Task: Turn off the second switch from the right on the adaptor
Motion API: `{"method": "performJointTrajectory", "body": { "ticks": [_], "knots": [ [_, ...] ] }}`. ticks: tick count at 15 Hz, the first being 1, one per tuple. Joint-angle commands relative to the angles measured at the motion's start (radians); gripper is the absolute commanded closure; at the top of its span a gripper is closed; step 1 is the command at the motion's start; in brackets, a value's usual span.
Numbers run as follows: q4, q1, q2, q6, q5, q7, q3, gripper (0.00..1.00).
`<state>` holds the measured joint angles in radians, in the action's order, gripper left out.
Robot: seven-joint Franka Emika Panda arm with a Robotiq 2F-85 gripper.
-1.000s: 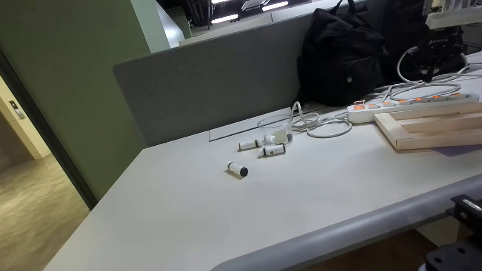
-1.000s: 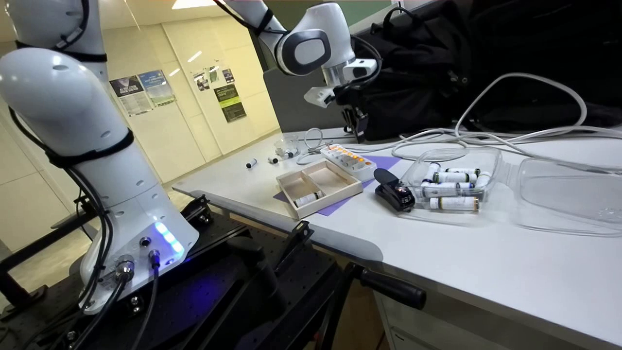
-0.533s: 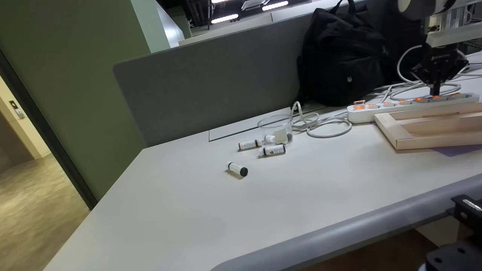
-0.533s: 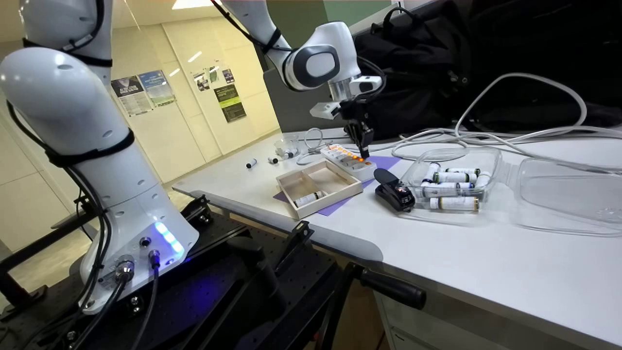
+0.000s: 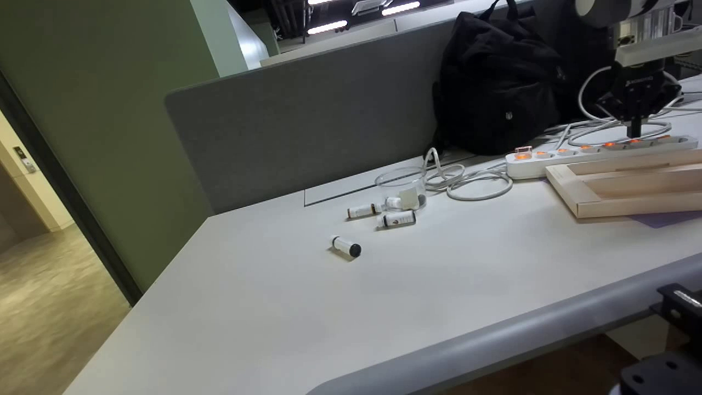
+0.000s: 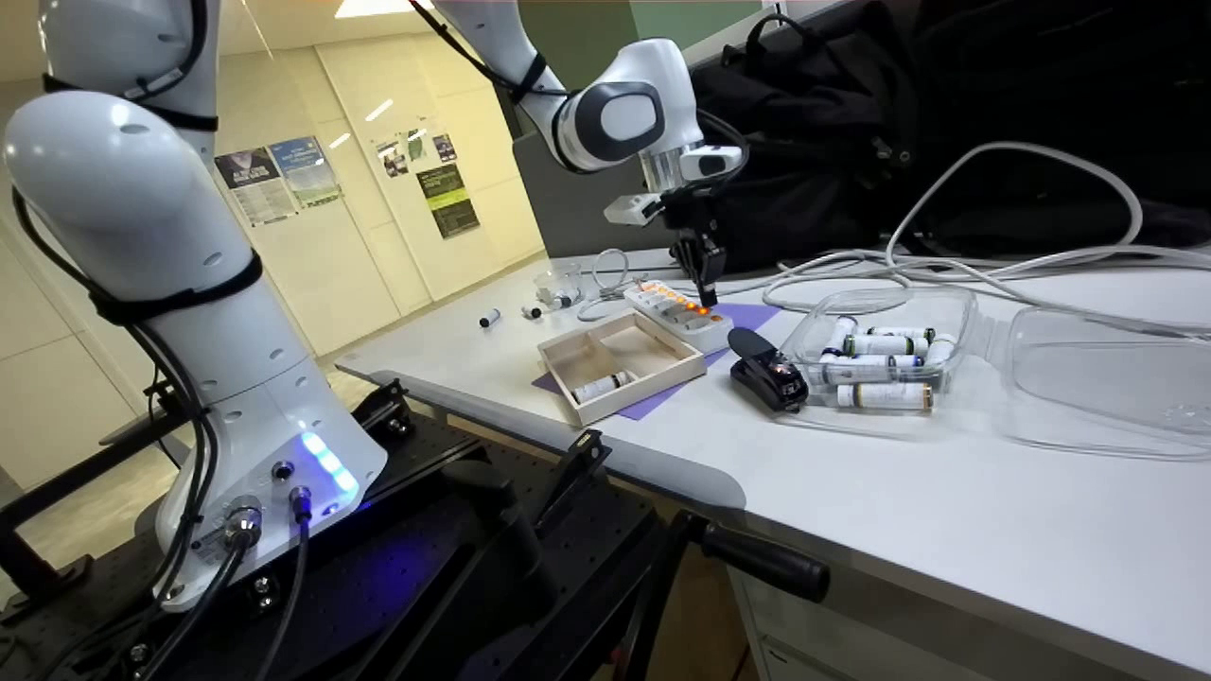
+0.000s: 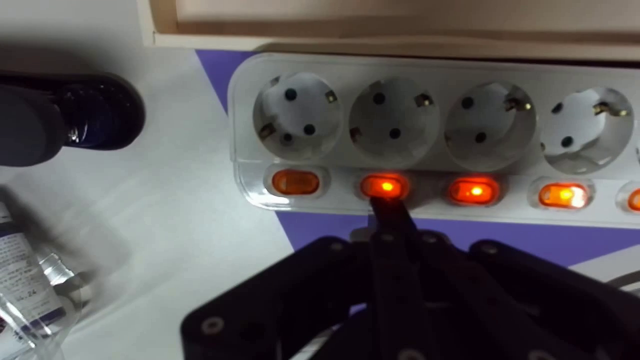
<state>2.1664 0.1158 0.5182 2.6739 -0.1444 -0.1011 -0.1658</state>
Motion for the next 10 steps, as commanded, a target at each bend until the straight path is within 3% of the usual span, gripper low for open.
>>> {"method": "performJointTrajectory", "body": {
  "ticks": [1,10],
  "knots": [
    [-0.015,-0.008,-0.022,-0.048,0.026,-0.050,-0.010,1.00],
    [-0.017,-0.009,-0.002,-0.071,0.027,-0.061,-0.004,1.00]
  ]
}}
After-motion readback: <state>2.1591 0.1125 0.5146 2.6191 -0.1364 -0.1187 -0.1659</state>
